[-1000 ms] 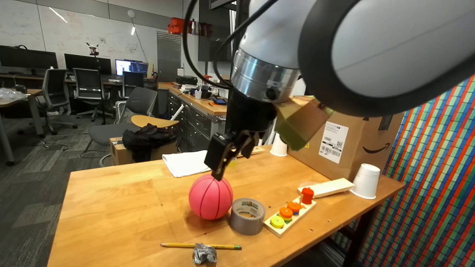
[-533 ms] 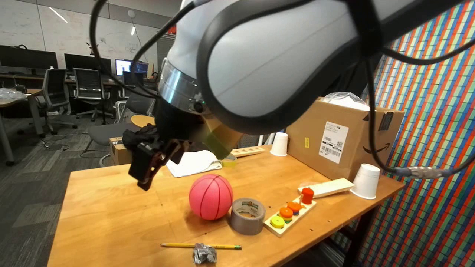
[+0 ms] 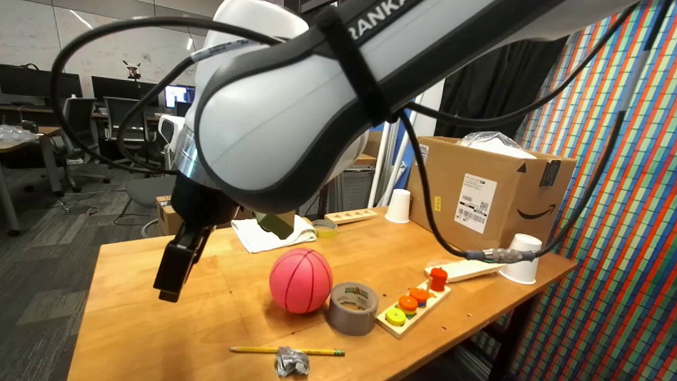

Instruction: Move the bowl to the right

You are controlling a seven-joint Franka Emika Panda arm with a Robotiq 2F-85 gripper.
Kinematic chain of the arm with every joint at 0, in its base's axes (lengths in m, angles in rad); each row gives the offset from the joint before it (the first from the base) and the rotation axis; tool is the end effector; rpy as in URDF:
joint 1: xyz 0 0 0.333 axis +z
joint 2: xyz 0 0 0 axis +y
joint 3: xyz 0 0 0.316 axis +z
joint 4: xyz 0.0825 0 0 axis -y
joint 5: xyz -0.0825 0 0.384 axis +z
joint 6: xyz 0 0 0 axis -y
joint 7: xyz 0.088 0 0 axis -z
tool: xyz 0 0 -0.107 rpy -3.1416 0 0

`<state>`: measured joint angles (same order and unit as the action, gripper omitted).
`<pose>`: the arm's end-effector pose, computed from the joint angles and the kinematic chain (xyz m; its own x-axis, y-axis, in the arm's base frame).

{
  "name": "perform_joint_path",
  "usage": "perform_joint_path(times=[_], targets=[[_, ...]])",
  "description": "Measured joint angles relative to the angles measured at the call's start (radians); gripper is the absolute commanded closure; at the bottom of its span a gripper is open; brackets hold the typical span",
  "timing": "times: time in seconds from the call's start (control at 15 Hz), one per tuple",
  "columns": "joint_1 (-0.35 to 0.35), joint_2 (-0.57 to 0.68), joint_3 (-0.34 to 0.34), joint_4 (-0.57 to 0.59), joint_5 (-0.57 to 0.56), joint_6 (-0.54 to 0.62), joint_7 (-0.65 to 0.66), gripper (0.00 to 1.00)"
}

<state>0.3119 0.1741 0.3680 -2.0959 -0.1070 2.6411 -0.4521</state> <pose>0.4712 0.3764 0.3850 0.3144 0.8908 0.3280 0.9043 -0.3861 0.1820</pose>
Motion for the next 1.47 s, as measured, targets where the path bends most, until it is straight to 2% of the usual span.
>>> perform_joint_path(times=[0.13, 0.33, 0.47, 0.73, 0.87, 1.07, 1.47], targets=[[-0.036, 0.047, 0.025, 0.031, 0.023, -0.003, -0.143, 0.00], [-0.136, 0.100, 0.102, 0.063, 0.053, -0.036, -0.359, 0.00], [-0.202, 0.115, 0.141, 0.072, 0.066, -0.096, -0.501, 0.00], [-0.229, 0.105, 0.096, 0.073, 0.083, -0.259, -0.742, 0.00], [-0.227, 0.097, 0.068, 0.066, 0.083, -0.308, -0.813, 0.00], [-0.216, 0.084, 0.039, 0.040, 0.083, -0.321, -0.877, 0.00], [-0.205, 0.017, -0.018, -0.060, 0.067, -0.212, -0.888, 0.00]])
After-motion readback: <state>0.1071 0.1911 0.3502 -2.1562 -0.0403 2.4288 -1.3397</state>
